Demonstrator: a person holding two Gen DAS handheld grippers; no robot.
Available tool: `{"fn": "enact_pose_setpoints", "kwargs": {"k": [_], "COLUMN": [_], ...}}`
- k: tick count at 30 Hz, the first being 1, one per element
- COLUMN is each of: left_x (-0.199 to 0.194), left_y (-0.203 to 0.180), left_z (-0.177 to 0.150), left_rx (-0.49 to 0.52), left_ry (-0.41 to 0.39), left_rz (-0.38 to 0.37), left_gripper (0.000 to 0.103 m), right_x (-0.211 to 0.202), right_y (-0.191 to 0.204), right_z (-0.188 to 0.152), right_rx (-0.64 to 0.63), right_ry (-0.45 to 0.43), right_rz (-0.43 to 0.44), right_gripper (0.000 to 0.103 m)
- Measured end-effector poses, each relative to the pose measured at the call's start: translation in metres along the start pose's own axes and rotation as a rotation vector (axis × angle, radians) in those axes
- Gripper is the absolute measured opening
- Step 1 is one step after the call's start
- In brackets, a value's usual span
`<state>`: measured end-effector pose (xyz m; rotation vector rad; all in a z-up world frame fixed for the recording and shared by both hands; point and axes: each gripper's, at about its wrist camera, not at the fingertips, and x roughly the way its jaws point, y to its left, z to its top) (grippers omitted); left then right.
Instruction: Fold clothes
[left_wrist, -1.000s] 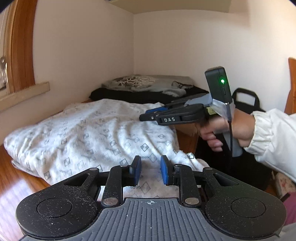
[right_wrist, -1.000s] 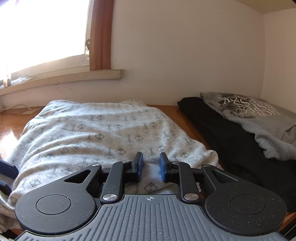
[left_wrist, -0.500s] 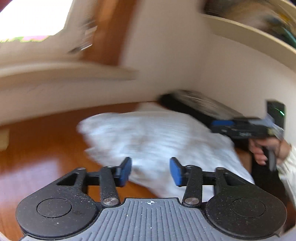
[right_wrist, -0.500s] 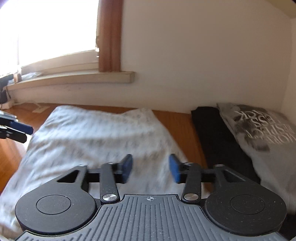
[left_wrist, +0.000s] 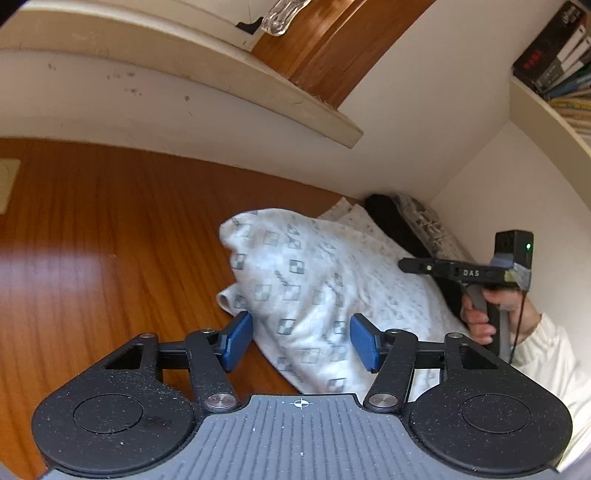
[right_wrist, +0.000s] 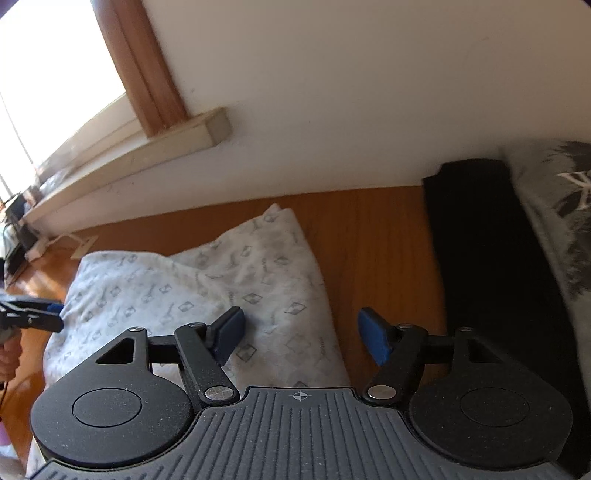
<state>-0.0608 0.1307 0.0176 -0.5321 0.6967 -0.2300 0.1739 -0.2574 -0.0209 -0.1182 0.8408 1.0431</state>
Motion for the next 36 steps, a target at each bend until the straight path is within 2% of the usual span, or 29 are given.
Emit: {"fn": "enact_pose_setpoints", "kwargs": {"k": [4, 7, 9, 11, 14, 16, 18, 23, 28, 36], "left_x": [0.005, 0.012, 0.016, 0.02, 0.026, 0.03, 0.034, 0.045, 0.054, 0.059], "left_y": [-0.001, -0.003, -0.007, -0.011, -0.018, -0.022, -0.027, -0.038, -0.051, -0.081], "left_z": [0.008, 0.015, 0.015, 0.013, 0.013, 0.014, 0.015, 0.019, 0.024, 0.04], "left_rx": [0.065, 0.115, 0.138, 0.167, 0.213, 0.243, 0.272, 0.346, 0.424, 0.55], "left_ry": [0.002, 0.015, 0.035, 0.046, 0.034, 0.019, 0.005, -0.031, -0.074, -0.194], "left_rz": [0.042, 0.059, 0.04, 0.019, 0.006, -0.007, -0.021, -0.055, -0.093, -0.191], "left_gripper": [0.068, 0.074, 0.075, 0.075, 0.069, 0.049, 0.04, 0.035, 0.032, 0.03], "right_x": [0.004, 0.003, 0.002, 0.0, -0.004, -0.007, -0.01, -0.033, -0.062, -0.101], "right_y": [0.01, 0.017, 0.023, 0.028, 0.036, 0.041, 0.048, 0.072, 0.074, 0.105], "right_z": [-0.005, -0.01, -0.015, -0.021, -0.029, -0.035, -0.041, -0.064, -0.078, -0.093], "right_rx": [-0.06, -0.09, -0.107, -0.118, -0.131, -0.14, -0.164, -0.278, -0.242, -0.331], "right_ry": [-0.01, -0.024, -0.037, -0.057, -0.09, -0.112, -0.138, -0.262, -0.39, -0.606], "right_rz": [-0.001, -0.016, -0.031, -0.046, -0.069, -0.084, -0.108, -0.233, -0.294, -0.468], "right_gripper": [0.067, 0.059, 0.055, 0.046, 0.036, 0.029, 0.025, 0.023, 0.022, 0.022]}}
